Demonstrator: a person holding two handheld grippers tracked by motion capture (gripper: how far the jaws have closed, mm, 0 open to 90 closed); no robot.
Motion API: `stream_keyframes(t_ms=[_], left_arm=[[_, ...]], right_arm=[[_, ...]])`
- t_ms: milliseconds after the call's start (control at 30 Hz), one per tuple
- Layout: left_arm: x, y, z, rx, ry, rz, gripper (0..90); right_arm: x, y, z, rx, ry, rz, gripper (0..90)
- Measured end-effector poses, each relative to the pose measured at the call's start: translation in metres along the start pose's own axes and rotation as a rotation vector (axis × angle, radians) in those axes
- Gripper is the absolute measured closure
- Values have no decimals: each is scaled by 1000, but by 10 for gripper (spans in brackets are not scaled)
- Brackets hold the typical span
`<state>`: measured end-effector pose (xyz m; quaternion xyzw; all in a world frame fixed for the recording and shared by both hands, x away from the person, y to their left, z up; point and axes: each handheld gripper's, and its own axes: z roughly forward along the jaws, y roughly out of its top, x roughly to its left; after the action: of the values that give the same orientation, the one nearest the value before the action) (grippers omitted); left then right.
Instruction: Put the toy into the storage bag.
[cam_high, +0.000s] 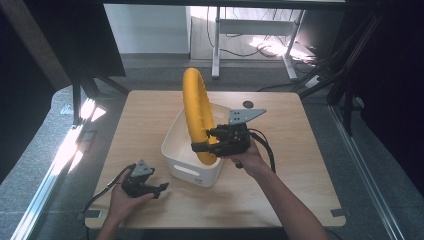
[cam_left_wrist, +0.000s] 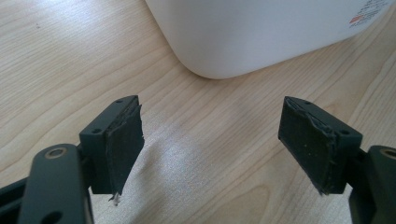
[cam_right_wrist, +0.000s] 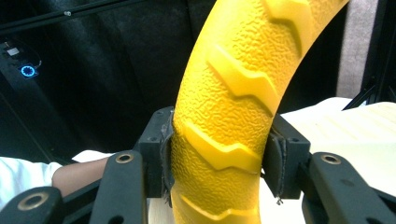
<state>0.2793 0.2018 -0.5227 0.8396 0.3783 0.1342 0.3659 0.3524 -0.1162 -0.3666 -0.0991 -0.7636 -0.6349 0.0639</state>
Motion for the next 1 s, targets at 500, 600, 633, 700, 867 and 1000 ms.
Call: stream_keyframes(t_ms=[500,600,633,700,867,1000], left_arm=[[0,0,0,3,0,3,220],[0,0,1,3,-1,3,220],[0,0,1,4,0,3,220],[0,0,1,5,-1,4,220],[0,0,1,5,0,4,220],[0,0,1,6,-1,4,220]], right_arm=[[-5,-9,4,18,8,21,504],[-5,-11,4,20,10,24,503],[-6,-11,4,21,11,28,503],[-7,-12,4,23,14,29,502],[-8,-15,4,15,18,40,501],[-9,-16,4,15,19,41,498]])
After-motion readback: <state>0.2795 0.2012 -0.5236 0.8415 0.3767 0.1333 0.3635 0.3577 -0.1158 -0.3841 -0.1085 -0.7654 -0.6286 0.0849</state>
